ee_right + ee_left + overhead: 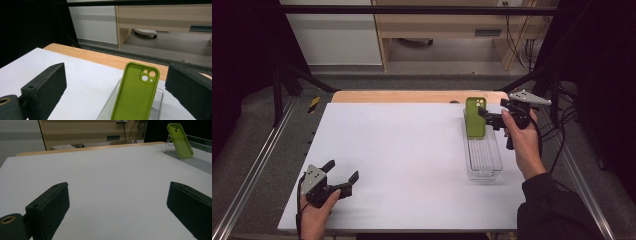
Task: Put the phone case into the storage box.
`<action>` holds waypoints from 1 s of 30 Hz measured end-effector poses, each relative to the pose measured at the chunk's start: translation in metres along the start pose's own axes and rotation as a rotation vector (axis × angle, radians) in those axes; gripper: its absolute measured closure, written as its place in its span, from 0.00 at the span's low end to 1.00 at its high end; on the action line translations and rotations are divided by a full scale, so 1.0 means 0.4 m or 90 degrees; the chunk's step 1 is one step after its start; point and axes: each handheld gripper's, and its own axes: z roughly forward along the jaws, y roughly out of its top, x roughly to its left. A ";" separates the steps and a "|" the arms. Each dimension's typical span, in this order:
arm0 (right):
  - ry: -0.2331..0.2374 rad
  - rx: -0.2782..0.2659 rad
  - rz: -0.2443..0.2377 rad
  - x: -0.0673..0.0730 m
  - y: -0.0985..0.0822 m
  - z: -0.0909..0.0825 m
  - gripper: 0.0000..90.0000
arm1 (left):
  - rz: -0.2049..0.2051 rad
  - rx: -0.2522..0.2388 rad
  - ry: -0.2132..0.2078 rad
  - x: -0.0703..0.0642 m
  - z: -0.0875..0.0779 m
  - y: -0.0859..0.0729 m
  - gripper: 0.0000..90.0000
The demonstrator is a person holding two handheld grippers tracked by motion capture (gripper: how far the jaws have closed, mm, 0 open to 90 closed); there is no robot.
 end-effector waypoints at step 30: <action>0.003 -0.031 0.015 -0.023 -0.047 -0.109 0.04 | -0.005 -0.002 0.004 0.007 -0.004 -0.002 0.04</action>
